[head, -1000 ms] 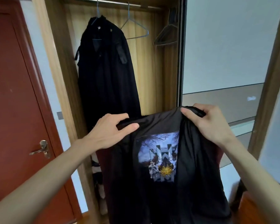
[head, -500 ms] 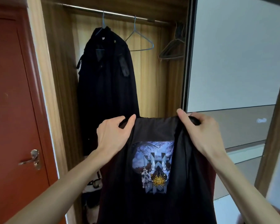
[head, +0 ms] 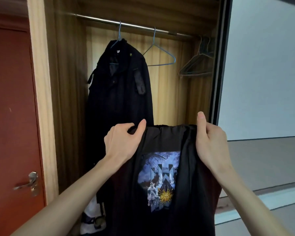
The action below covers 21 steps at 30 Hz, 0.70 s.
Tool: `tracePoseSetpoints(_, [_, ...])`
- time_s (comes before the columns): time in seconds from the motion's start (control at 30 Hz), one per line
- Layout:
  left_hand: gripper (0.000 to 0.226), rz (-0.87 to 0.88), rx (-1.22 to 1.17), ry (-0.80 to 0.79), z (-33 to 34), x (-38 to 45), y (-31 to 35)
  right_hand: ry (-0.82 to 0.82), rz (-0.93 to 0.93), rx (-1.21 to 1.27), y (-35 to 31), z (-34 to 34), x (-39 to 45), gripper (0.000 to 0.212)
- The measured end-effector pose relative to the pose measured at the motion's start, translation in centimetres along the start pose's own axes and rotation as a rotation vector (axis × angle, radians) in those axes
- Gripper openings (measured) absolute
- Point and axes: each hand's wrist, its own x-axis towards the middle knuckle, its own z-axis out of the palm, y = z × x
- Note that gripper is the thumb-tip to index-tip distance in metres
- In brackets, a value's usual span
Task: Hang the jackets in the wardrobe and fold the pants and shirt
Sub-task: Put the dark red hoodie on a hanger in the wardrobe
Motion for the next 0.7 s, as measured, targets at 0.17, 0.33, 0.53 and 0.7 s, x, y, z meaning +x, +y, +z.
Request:
tracePoseSetpoints(0.17, [0.077, 0.034, 0.018, 0.067, 1.9, 3.2, -0.8, -0.01, -0.004, -0.026, 1.1, 2.5, 3.3, 0.061])
tracePoseSetpoints(0.33, [0.078, 0.003, -0.003, 0.157, 3.1, 6.5, -1.3, 0.018, -0.007, -0.033, 2.4, 4.0, 6.5, 0.058])
tracePoseSetpoints(0.53, [0.075, 0.061, -0.044, 0.205, 4.3, 9.2, -0.7, 0.028, 0.037, -0.018, 3.6, 5.6, 9.8, 0.06])
tracePoseSetpoints(0.7, [0.077, 0.066, -0.057, 0.225, 5.7, 11.2, -0.7, 0.053, -0.011, 0.005, 4.8, 6.8, 11.8, 0.059])
